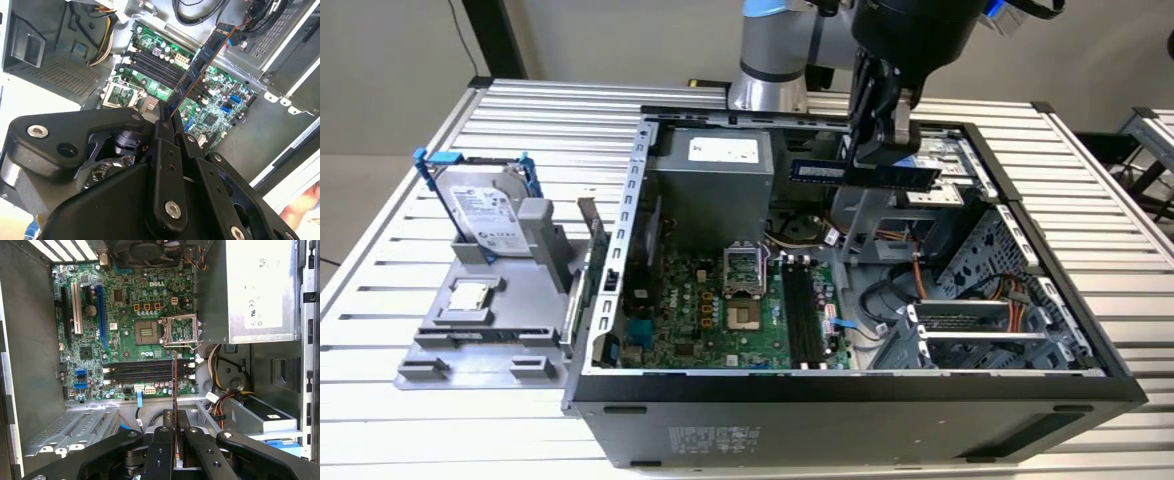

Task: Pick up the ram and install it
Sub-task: 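Insert the ram into the slot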

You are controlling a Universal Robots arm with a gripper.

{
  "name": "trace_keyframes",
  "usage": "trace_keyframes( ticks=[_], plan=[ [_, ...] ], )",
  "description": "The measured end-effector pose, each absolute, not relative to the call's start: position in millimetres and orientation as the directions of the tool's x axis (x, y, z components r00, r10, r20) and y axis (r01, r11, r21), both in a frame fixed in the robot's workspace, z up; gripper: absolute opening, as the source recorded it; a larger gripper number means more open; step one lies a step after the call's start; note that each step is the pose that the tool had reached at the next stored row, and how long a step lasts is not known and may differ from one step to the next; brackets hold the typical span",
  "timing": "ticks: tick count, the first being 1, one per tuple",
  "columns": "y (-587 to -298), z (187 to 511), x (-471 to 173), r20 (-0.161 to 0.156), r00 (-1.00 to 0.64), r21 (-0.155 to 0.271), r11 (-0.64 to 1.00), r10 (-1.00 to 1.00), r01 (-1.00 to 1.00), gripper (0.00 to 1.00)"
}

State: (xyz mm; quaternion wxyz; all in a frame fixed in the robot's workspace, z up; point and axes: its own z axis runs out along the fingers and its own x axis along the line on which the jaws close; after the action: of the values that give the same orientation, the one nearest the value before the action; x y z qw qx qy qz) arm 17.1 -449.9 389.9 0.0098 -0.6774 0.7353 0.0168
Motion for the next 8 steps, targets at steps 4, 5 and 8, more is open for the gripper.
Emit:
trace_keyframes(
  ticks=[4,5,8],
  plan=[
    [-449.8,389.9,17.1,-0.037,-0.082,0.011,0.082,-0.996,-0.997,0.0],
    [-449.7,389.9,17.1,-0.037,-0.082,0.011,0.082,-0.996,-0.997,0.0],
    [-449.7,389.9,17.1,-0.037,-0.088,0.011,0.088,-0.995,-0.996,0.0]
  ],
)
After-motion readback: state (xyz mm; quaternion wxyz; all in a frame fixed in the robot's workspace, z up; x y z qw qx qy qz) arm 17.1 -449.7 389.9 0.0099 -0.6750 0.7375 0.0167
